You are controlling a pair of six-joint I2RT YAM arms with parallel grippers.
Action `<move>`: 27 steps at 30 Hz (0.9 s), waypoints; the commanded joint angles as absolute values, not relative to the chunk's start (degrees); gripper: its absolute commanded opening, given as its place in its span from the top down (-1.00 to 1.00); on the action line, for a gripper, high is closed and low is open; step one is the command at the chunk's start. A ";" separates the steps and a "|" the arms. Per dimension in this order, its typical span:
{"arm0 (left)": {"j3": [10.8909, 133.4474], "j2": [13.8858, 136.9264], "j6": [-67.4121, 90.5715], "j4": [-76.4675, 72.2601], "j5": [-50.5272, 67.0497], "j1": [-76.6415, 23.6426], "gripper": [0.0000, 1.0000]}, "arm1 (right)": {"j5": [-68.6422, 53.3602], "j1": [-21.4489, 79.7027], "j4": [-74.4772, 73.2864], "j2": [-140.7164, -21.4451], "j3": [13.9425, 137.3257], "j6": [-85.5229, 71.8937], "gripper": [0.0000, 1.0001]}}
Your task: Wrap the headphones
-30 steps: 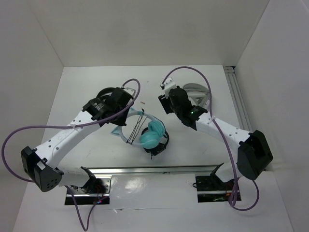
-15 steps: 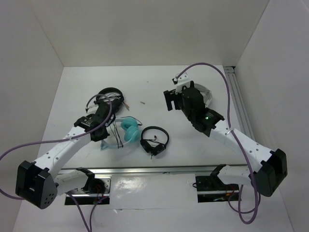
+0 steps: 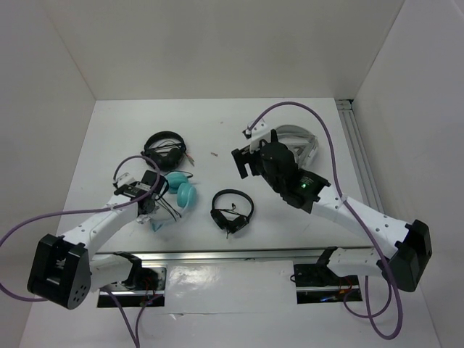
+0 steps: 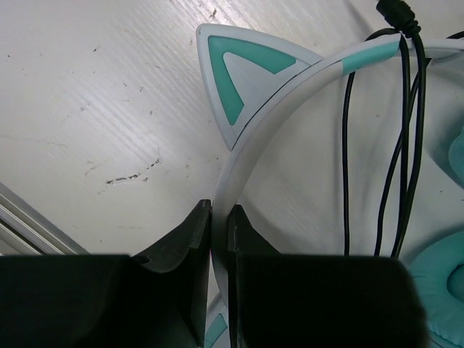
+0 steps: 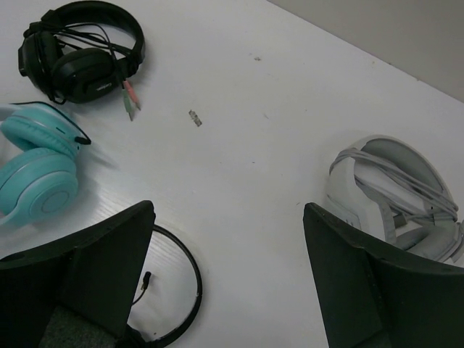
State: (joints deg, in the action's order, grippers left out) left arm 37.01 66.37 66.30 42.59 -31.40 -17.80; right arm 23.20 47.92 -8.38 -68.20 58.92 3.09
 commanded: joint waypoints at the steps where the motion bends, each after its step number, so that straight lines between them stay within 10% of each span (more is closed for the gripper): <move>1: 37.18 66.71 71.54 44.90 -33.84 -17.31 0.88 | 26.01 49.22 -8.96 -67.24 60.38 3.96 -0.81; 13: 36.56 57.74 72.15 46.58 -33.31 -21.01 0.00 | 28.74 52.03 -9.49 -67.76 62.05 3.96 -0.82; 20: 42.88 50.30 72.52 53.00 -34.10 -24.16 -0.99 | 31.28 52.56 -13.86 -67.76 66.44 1.06 -1.00; 27: 62.03 46.76 52.69 58.18 -34.10 -25.49 -1.00 | 39.35 57.47 -34.14 -63.64 76.46 -13.86 -1.00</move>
State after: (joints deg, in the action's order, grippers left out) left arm 54.37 48.03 63.72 55.16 -32.42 -25.08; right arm 33.89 54.68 -22.35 -67.66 71.77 -5.67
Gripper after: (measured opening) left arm 0.997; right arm 0.999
